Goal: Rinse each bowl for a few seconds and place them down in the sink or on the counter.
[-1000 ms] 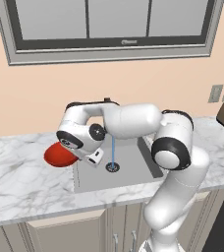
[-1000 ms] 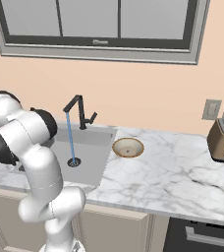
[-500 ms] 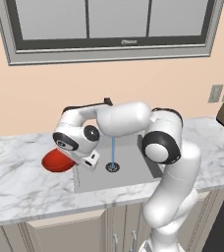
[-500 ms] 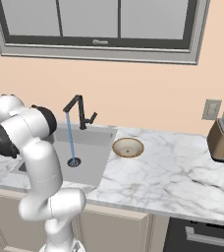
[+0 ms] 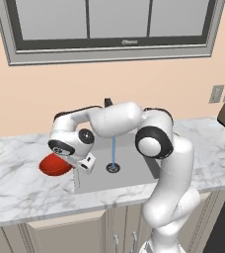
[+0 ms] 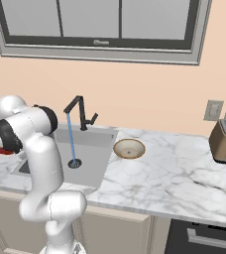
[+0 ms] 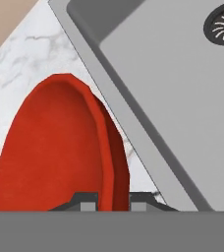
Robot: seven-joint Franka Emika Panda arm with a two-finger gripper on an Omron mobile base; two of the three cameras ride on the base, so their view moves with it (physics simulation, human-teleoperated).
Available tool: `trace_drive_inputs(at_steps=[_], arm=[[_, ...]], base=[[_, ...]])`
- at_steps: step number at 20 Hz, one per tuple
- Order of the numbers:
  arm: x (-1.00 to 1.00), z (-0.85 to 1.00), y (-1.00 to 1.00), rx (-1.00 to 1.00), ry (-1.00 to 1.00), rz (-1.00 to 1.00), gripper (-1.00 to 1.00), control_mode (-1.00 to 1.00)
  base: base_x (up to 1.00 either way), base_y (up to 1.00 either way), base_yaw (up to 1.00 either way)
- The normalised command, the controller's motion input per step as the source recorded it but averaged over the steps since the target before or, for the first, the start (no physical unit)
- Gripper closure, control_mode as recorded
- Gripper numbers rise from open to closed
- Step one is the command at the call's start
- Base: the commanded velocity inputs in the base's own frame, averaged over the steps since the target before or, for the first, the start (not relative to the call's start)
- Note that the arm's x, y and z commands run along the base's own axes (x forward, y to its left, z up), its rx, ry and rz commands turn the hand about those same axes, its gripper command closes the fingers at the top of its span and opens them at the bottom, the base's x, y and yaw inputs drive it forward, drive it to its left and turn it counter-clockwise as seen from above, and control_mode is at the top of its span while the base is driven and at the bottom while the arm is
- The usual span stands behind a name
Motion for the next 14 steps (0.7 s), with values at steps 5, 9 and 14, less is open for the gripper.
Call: trace_drive_inputs(at_steps=[5,9,14], arm=[[0.06,-0.22,0.27,-0.11,0.04,-0.05,1.00,-1.00],[0.08,-0.23,0.27,-0.11,0.05,-0.05,1.00,-1.00],[0.10,-0.20,0.29,-0.09,0.06,-0.05,1.00,-1.00]], base=[[0.00,0.00,0.00],[0.00,0.00,0.00],[0.00,0.00,0.00]])
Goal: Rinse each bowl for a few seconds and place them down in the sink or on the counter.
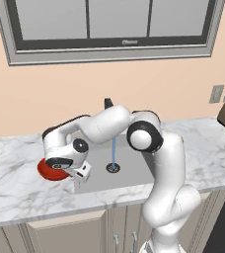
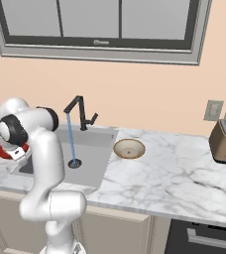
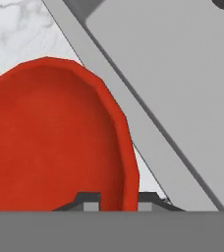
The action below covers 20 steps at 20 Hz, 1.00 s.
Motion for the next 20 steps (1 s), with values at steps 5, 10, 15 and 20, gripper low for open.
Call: trace_drive_inputs(at_steps=[5,10,15,20], arm=[[0.10,-0.07,0.29,-0.09,0.06,-0.05,-1.00,-1.00],[0.02,0.23,0.10,-0.07,0.01,-0.05,-1.00,-1.00],[0.00,0.31,0.01,-0.05,0.00,-0.03,-1.00,-1.00],[-0.03,0.38,0.01,-0.05,-0.01,-0.02,-1.00,-1.00]], base=[[0.00,0.00,0.00],[0.00,0.00,0.00],[0.00,0.00,0.00],[0.00,0.00,0.00]])
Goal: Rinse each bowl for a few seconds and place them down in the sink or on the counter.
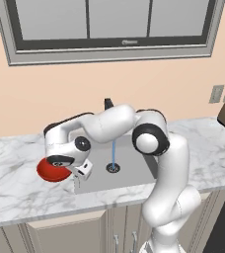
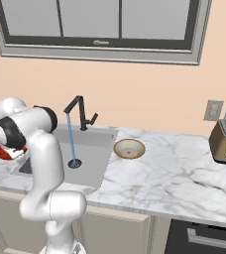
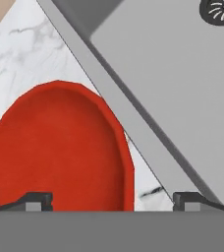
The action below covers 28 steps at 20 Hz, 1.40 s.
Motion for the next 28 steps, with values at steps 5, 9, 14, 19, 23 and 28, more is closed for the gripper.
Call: trace_drive_inputs(at_steps=[5,9,14,19,23,28], arm=[[-0.02,0.43,0.02,-0.06,-0.02,0.00,-1.00,-1.00],[-0.04,0.43,0.03,-0.07,-0.04,0.00,-1.00,-1.00],[-0.04,0.46,0.03,-0.07,-0.05,0.00,-1.00,-1.00],[-0.05,0.50,0.03,-0.06,-0.06,0.00,-1.00,-1.00],[-0.07,0.56,0.00,-0.08,-0.07,0.00,-1.00,-1.00],[-0.07,0.55,0.00,-0.07,-0.06,0.00,-1.00,-1.00]], base=[[0.00,0.00,0.00],[0.00,0.00,0.00],[0.00,0.00,0.00],[0.00,0.00,0.00],[0.00,0.00,0.00],[0.00,0.00,0.00]])
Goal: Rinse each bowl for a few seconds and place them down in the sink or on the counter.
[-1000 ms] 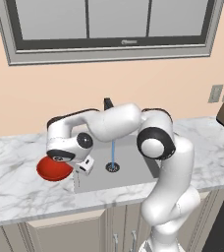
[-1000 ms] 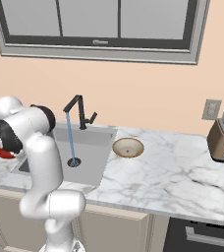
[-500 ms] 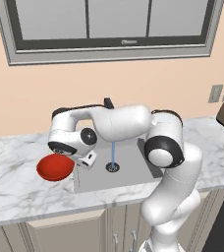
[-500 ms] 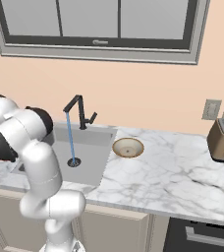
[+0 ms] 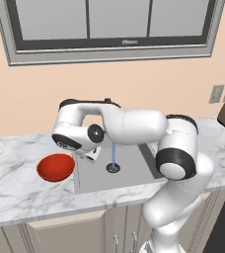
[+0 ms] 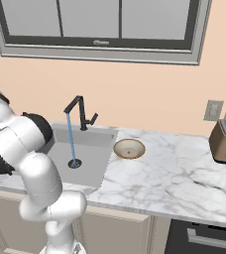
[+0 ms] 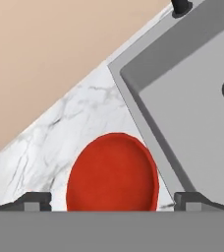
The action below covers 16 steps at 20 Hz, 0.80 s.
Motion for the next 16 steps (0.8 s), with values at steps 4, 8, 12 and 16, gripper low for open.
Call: trace_drive_inputs(at_steps=[4,8,12,16], arm=[[-0.07,0.56,0.04,-0.07,-0.07,0.00,-1.00,-1.00],[-0.06,0.56,0.03,-0.07,-0.07,0.00,-1.00,-1.00],[-0.06,0.57,0.00,-0.06,-0.05,0.00,-1.00,-1.00],[-0.05,0.58,0.00,-0.06,-0.05,0.00,-1.00,-1.00]], base=[[0.00,0.00,0.00],[0.00,0.00,0.00],[0.00,0.00,0.00],[0.00,0.00,0.00]])
